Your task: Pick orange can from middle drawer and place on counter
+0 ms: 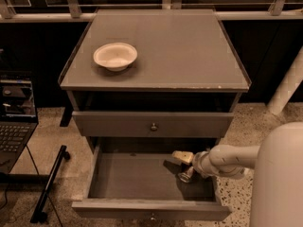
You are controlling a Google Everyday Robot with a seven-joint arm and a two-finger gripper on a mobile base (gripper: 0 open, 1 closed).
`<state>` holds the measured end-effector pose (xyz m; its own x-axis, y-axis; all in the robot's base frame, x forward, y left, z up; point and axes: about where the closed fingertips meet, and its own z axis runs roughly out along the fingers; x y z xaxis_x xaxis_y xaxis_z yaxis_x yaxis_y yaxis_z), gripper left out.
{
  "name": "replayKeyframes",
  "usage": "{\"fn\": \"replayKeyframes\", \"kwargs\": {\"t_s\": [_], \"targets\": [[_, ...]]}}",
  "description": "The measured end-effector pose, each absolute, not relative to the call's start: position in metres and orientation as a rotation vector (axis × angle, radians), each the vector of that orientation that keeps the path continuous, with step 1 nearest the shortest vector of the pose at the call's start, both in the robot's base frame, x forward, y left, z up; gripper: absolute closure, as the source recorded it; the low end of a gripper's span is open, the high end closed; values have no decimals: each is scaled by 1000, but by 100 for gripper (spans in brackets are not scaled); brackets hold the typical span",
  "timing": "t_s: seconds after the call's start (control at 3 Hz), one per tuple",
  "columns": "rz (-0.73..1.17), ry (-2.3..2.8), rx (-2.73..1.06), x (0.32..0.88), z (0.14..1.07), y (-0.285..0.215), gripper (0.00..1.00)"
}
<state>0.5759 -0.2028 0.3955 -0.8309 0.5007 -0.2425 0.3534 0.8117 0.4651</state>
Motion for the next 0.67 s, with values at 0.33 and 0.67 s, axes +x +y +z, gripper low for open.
{"fn": "replayKeyframes", "kwargs": {"t_s": [0.33,0.67], "targets": [[558,2657,653,579,388,-203,0],[565,2677,667,579,377,-198,0]]}}
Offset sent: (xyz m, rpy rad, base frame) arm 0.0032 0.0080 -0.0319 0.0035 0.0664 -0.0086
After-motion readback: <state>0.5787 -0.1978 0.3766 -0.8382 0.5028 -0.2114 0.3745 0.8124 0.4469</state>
